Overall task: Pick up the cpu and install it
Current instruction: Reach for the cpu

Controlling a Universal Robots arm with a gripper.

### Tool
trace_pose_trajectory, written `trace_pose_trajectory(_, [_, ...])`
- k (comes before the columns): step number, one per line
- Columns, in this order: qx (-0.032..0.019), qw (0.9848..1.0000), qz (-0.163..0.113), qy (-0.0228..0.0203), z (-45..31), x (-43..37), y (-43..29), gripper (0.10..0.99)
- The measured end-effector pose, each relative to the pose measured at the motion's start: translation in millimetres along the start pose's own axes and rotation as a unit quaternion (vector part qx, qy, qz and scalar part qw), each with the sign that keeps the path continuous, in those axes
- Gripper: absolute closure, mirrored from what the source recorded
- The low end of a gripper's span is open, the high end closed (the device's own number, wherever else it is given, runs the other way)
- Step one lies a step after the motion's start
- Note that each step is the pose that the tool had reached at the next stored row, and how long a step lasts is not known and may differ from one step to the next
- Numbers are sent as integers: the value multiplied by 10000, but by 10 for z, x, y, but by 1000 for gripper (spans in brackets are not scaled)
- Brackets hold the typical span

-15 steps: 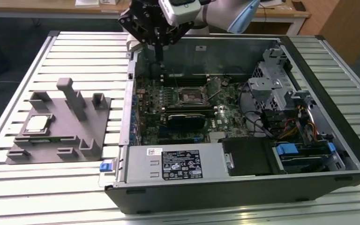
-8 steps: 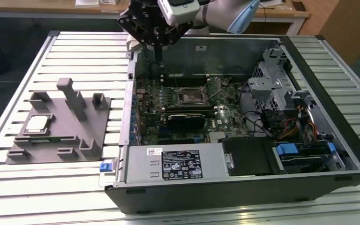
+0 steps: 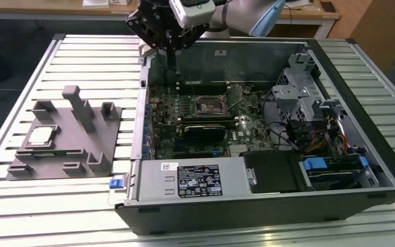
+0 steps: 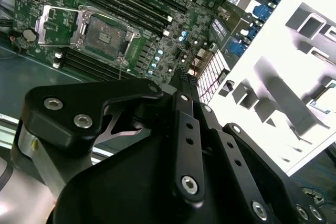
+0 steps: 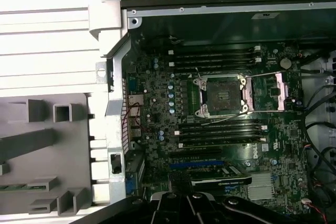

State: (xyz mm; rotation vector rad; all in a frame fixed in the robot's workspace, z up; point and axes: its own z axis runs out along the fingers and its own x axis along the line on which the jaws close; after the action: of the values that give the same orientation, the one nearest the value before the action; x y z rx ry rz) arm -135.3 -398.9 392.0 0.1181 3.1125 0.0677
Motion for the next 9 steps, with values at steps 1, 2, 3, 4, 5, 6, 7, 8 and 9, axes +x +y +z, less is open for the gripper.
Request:
trace_pose_trajectory(1, [0,10000,0,0,0,7,-1,980])
trace_pose_trajectory(2, [0,10000,0,0,0,12,-1,980])
trace_pose_trajectory(3, [0,10000,0,0,1,18,-1,980])
trace_pose_trajectory(4, [0,10000,0,0,1,23,-2,980])
trace_pose_trajectory(5, [0,10000,0,0,1,29,-2,980])
trace_pose_trajectory(6, [0,10000,0,0,1,36,-3,980])
trace_pose_trajectory(7, [0,10000,0,0,2,41,-3,980])
trace_pose_trajectory(8, [0,10000,0,0,2,46,-3,980])
trace_pose_trajectory(9, [0,10000,0,0,2,50,-4,980])
